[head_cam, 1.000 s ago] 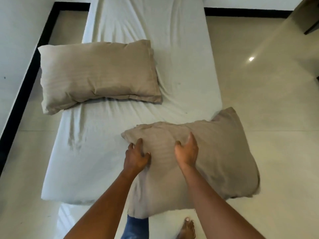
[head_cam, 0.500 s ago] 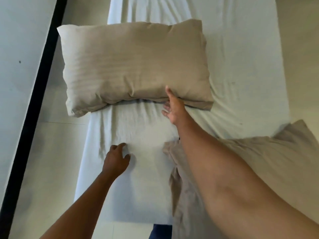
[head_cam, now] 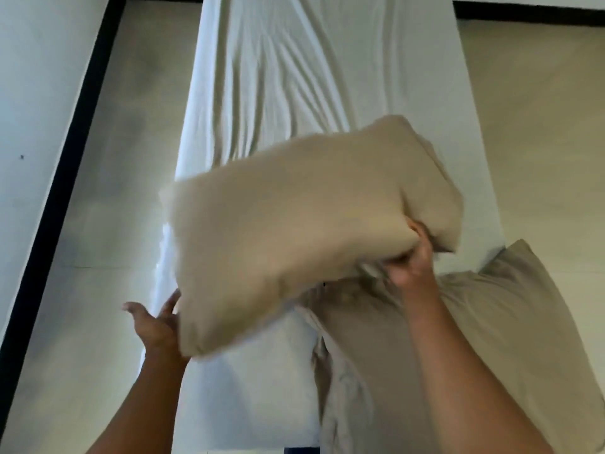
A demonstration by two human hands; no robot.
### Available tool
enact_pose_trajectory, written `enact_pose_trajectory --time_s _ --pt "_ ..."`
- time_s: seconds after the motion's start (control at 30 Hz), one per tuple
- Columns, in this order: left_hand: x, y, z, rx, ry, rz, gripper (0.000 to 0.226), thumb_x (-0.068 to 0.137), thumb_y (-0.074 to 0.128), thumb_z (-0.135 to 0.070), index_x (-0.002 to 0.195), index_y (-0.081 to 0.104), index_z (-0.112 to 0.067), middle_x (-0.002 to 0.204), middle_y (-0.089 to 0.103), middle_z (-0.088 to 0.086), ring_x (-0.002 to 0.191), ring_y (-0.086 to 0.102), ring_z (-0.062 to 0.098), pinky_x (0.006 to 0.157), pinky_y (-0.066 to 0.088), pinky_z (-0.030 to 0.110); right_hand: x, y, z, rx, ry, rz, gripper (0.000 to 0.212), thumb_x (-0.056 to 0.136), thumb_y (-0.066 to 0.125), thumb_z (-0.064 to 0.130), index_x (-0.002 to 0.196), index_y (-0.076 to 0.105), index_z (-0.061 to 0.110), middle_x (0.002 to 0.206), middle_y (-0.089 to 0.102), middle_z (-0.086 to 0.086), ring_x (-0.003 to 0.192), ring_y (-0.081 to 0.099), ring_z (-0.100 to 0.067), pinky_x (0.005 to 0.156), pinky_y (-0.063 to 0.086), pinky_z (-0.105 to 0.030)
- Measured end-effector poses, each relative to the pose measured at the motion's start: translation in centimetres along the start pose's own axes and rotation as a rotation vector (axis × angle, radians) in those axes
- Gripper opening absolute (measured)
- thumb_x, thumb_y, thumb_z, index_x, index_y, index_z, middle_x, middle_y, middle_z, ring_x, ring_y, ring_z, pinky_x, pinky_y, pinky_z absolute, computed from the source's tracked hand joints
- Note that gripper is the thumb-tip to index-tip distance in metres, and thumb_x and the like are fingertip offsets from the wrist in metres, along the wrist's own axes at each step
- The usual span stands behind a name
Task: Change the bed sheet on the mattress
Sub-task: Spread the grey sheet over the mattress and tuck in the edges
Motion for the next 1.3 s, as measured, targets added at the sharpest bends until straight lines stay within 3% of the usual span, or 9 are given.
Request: enact_pose_trajectory --time_s 0.2,0.37,0.47,0.6,0.73,0.9,1.03,1.17,1.3 --pt "-5.8 4.3 9.5 0.838 -0.160 0.169 0.054 0.079 0.072 -0.057 0.123 0.068 -0.027 0.110 0.075 0.004 0.105 0.067 0.029 0.084 0.056 0.045 -6.7 -16.6 7.0 -0.078 0.007 -0.187 0.042 0.049 0.084 0.037 0.086 0.078 0.019 0.095 0.076 -0.005 0.097 0.069 -0.027 0.075 0.063 -0.034" --pt "-11.4 7.2 11.1 0.610 0.019 0.233 0.044 0.083 0.061 -0.027 0.123 0.066 -0.009 0.083 0.071 0.007 0.088 0.065 0.029 0.073 0.051 0.038 -12.4 -17.7 11.6 -0.078 -0.123 -0.046 0.028 0.075 0.054 0.033 0.073 0.079 0.020 0.087 0.076 -0.004 0.085 0.072 -0.021 0.084 0.052 -0.032" --pt "-16.6 9.9 12.3 0.639 0.033 0.364 0.029 0.084 0.047 -0.009 0.102 0.069 -0.015 0.077 0.072 0.003 0.073 0.068 0.024 0.072 0.050 0.037 -17.5 -22.8 15.1 0.051 -0.254 -0.056 0.036 0.074 0.062 0.035 0.100 0.075 0.015 0.103 0.075 -0.005 0.099 0.070 -0.026 0.087 0.055 -0.032" --pt "-20.5 9.6 17.3 1.039 -0.080 0.366 0.047 0.044 0.072 -0.016 0.091 0.071 -0.017 0.095 0.070 0.007 0.088 0.064 0.030 0.072 0.052 0.041 -23.3 -33.2 16.4 0.128 -0.291 -0.295 0.060 0.084 0.060 0.041 0.137 0.061 0.013 0.141 0.060 -0.011 0.122 0.059 -0.036 0.097 0.050 -0.043" --pt "-20.4 8.8 20.7 1.399 -0.128 0.219 0.058 0.070 0.065 -0.017 0.126 0.052 -0.015 0.119 0.060 0.015 0.102 0.060 0.038 0.078 0.055 0.047 -26.8 -40.9 13.0 -0.124 -0.094 -0.707 0.065 0.081 0.068 0.059 0.134 0.061 0.021 0.135 0.063 -0.007 0.106 0.062 -0.029 0.082 0.054 -0.043" --pt "-18.0 19.2 19.1 1.560 0.439 0.096 0.105 0.040 0.066 -0.029 0.139 0.041 -0.009 0.134 0.056 0.022 0.116 0.058 0.041 0.097 0.050 0.059 -25.2 -41.6 11.4 -0.193 -0.160 -0.753 0.127 0.043 0.089 0.077 0.152 0.037 0.040 0.149 0.050 0.006 0.131 0.052 -0.025 0.109 0.044 -0.056" --pt "-19.4 27.9 21.3 2.026 0.888 0.281 0.077 0.085 0.055 -0.070 0.152 0.033 -0.039 0.168 0.009 0.011 0.154 0.010 0.035 0.119 0.010 0.063 -22.8 -39.5 7.6 -0.084 -0.039 -0.624 0.099 0.045 0.089 0.071 0.133 0.063 0.035 0.127 0.071 0.004 0.114 0.066 -0.026 0.099 0.054 -0.052" --pt "-16.8 27.4 27.9 2.058 0.138 0.708 0.084 0.074 0.056 -0.088 0.127 0.066 -0.025 0.132 0.067 0.004 0.113 0.067 0.022 0.101 0.050 0.040 -21.0 -43.5 5.9 -0.015 -0.082 -0.745 0.085 0.051 0.088 0.053 0.123 0.069 0.012 0.120 0.072 -0.010 0.106 0.069 -0.035 0.091 0.057 -0.049" --pt "-15.6 24.9 29.2 1.848 -0.352 0.750 0.070 0.082 0.058 -0.075 0.122 0.069 -0.019 0.110 0.077 0.006 0.101 0.074 0.019 0.087 0.056 0.033 -18.9 -41.1 6.7 0.004 -0.146 -0.624 0.058 0.060 0.078 0.037 0.104 0.067 0.001 0.101 0.074 -0.016 0.095 0.071 -0.035 0.080 0.057 -0.036"
Point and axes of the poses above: each hand's wrist, its own x-axis towards the middle knuckle, its own y-axis out of the palm, z = x × y, the point moved 10 cm from there along x, towards the middle knuckle
